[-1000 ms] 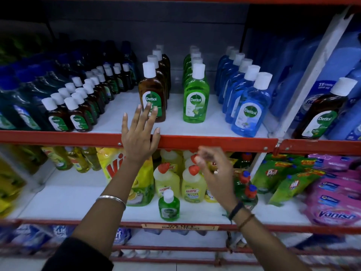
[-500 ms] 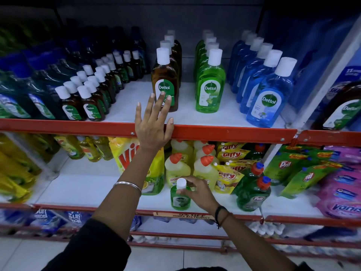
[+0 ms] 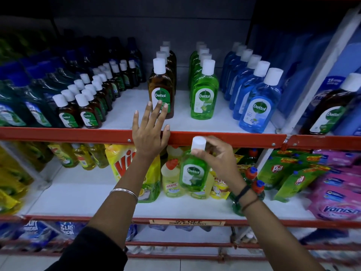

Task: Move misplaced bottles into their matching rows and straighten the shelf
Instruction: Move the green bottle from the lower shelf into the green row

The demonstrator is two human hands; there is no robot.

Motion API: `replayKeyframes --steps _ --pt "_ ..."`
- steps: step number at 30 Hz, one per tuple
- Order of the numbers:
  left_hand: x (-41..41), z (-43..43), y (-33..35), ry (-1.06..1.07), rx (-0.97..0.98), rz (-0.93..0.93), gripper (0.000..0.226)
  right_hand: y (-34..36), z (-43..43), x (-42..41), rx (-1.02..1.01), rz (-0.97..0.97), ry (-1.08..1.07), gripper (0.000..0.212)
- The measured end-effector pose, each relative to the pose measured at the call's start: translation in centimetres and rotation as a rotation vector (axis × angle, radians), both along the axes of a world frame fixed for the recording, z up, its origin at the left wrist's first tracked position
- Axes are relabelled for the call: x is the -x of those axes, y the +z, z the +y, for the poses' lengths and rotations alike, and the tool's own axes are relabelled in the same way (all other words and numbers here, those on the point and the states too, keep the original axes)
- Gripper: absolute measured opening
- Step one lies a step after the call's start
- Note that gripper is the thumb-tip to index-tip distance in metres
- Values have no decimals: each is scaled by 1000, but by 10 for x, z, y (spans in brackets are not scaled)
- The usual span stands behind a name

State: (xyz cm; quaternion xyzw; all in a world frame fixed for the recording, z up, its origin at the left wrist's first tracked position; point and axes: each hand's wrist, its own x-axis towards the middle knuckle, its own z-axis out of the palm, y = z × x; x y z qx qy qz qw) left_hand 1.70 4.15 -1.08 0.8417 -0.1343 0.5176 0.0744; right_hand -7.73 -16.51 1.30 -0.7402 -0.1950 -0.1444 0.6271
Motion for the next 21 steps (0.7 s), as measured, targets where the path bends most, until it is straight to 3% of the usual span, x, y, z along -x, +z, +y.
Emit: replayKeyframes --steps 10,16,21 --pt "3 0 2 -8 -2 25 50 119 -16 -36 -235 -306 -242 20" --pt "1 0 1 -7 0 2 50 121 -16 -77 -180 -263 -328 31" --pt "0 1 1 -6 -4 4 50 103 -12 -95 -106 -235 -339 26"
